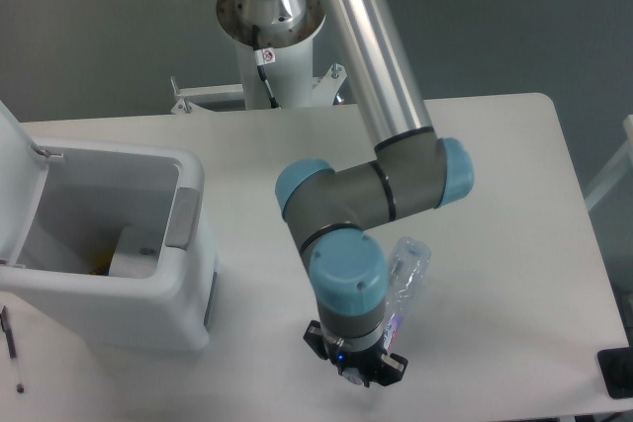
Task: Place the trash in the trash can
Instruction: 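Lower the gripper around the bottle's cap end and close, then lift the bottle and carry it over the trash bin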
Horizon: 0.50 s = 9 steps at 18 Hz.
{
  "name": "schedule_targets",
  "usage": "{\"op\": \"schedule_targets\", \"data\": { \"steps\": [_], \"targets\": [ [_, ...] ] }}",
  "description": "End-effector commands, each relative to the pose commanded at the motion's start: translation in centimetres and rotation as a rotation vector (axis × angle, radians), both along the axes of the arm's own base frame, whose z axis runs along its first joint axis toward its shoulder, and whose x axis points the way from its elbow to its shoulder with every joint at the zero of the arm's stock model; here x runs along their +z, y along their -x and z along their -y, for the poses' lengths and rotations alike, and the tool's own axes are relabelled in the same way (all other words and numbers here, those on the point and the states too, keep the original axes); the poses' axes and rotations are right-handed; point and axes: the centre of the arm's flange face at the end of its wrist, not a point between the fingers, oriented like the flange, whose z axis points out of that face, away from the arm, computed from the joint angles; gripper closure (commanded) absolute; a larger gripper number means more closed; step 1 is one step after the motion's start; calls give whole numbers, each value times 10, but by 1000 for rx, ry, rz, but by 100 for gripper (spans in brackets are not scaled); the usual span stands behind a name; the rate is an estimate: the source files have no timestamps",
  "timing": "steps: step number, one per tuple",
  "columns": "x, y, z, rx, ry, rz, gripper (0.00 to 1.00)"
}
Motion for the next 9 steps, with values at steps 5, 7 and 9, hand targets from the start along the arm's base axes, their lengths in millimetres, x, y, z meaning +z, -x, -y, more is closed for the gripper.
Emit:
{"op": "schedule_targets", "data": {
  "steps": [5, 7, 9],
  "targets": [
    [41, 3, 6, 56, -209, 175, 100],
    [55, -3, 6, 43, -250, 198, 100],
    [71, -9, 7, 30, -286, 204, 100]
  ]
}}
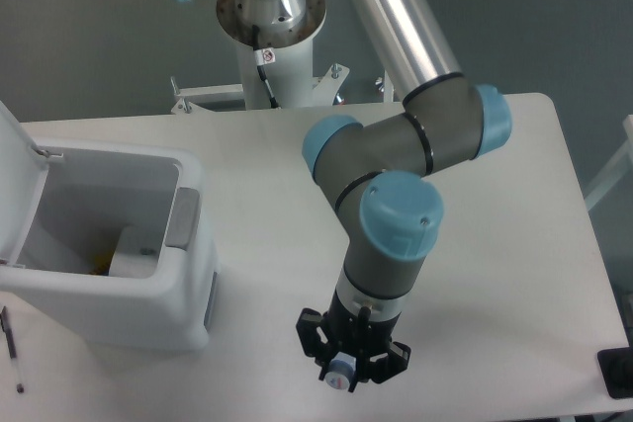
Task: Place the trash in the trash can
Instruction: 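Lift the bottle and carry it over the trash bin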
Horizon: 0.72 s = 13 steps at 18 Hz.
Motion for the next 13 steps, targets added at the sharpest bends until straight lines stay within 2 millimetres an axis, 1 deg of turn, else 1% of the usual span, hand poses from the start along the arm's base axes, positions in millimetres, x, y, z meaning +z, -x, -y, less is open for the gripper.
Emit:
{"op": "schedule_targets", "data": {
  "steps": [3, 4, 6, 7, 8, 11, 13],
  "targets": [
    [31, -12, 1, -25, -84, 27, 100],
    [45, -15, 4, -32, -117, 33, 100],
    [71, -13, 13, -38, -184, 44, 100],
    [84, -16, 14, -47, -215, 46, 100],
    [102, -14, 18, -50, -250, 39, 100],
    [143, -22, 19, -41, -337, 77, 100],
    [165, -30, 20, -36, -389, 122, 100]
  ]
}}
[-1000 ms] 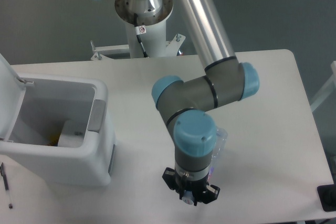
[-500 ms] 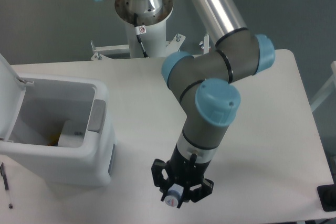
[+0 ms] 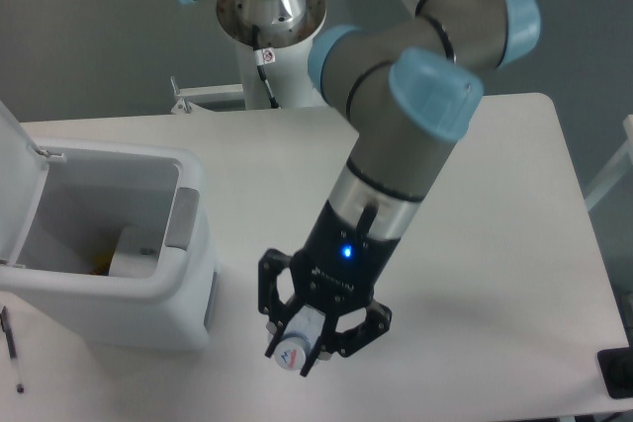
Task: Place the trash in the trash can
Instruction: 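Lift the bottle and carry it over the trash bin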
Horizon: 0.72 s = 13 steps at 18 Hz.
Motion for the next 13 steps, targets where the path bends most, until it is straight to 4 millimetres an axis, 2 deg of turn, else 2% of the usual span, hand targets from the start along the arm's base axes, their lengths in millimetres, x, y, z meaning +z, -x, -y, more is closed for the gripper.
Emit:
{"op": "schedule_targets", "data": {
  "steps": [4, 8, 11, 13],
  "targets": [
    [39, -22, 8, -56, -103, 36, 100],
    [76, -35, 9, -74, -184, 52, 100],
    [86, -46, 6, -100, -222, 65, 100],
    [85, -73, -6, -141, -221, 70, 100]
  ]
}}
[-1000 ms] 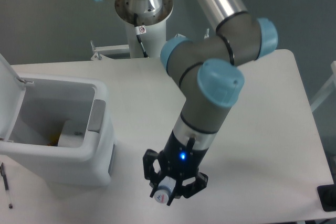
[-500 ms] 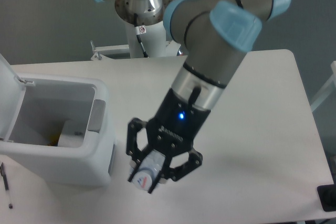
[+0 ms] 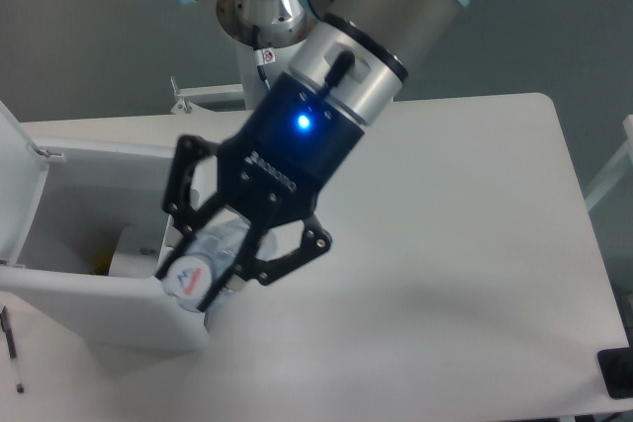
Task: Place the trash in the trash can
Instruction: 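Lift the bottle and carry it over the trash bin, then open the gripper to release the bottle into the bin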
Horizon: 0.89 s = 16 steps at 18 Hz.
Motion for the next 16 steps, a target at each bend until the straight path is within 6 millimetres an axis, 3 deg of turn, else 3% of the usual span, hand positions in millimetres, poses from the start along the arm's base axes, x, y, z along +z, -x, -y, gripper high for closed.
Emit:
{"op": "schedule_targets", "data": {
  "steps": [2, 6, 9, 13, 15, 16],
  "targets": [
    [-3, -22, -10, -34, 3, 2, 100],
    [-2, -64, -11, -83, -18, -20, 100],
    [-11, -79, 0, -90, -27, -32, 100],
    [-20, -101, -6, -124, -45, -50, 100],
    [-26, -99, -9, -128, -48, -55, 89],
    [-30, -102, -10, -139, -49, -62, 77]
  ]
}}
